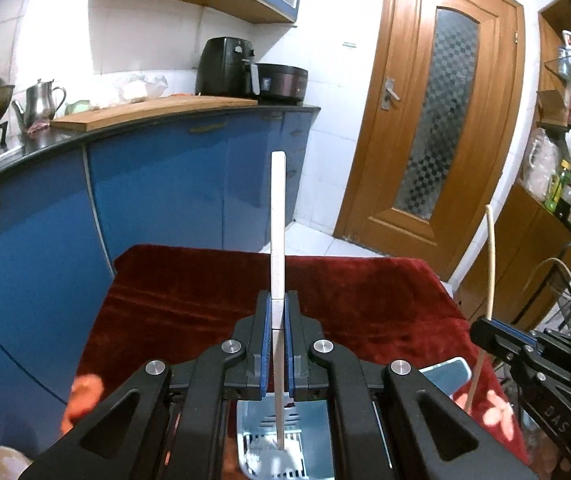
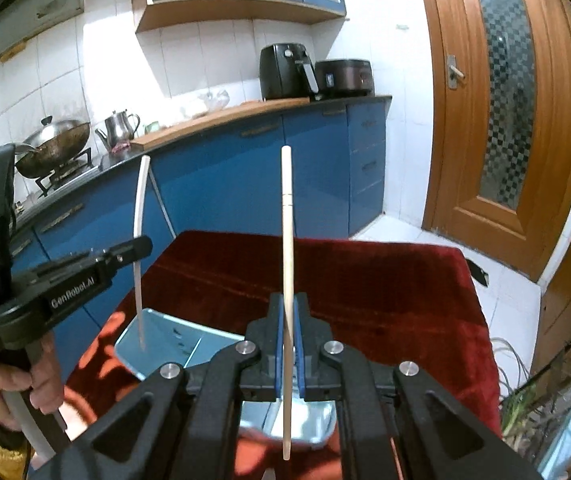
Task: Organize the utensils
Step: 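Lower the white stick into the blue box with the left tool while the right tool inserts the chopstick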
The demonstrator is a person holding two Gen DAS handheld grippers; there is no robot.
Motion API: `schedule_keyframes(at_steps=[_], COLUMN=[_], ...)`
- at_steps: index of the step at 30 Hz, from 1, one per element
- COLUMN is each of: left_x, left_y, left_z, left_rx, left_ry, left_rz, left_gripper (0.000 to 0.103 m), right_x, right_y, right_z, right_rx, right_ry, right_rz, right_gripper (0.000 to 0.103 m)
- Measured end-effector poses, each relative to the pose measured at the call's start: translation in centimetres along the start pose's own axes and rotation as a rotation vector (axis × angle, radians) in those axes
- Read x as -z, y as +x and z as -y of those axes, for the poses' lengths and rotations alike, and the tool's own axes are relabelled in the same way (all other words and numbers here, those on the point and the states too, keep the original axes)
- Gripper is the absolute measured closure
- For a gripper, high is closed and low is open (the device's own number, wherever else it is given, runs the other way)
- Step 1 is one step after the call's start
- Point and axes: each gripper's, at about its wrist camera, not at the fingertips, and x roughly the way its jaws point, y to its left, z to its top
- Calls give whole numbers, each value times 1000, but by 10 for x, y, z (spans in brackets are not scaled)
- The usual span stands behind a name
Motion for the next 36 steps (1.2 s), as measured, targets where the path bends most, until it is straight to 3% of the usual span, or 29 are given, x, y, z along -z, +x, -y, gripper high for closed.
schedule_keyframes(at_steps=[6, 13, 19, 36], left_x=[22, 34, 43, 62], left_y=[2, -5, -5, -2], left_z=[7, 14, 15, 11], left_rx=[-6, -25, -29, -19], left_ry=[32, 69, 82, 73], left_rz=[90, 187, 190, 154], left_gripper=[97, 97, 97, 97], right_x=[14, 19, 21, 47], right_y=[18, 15, 16, 20], right_z=[0, -6, -5, 0], right_rx=[-6, -2, 9, -33], right_ry=[1, -27, -25, -12], right_rz=[60, 195, 257, 228], right_gripper=[97, 97, 97, 97])
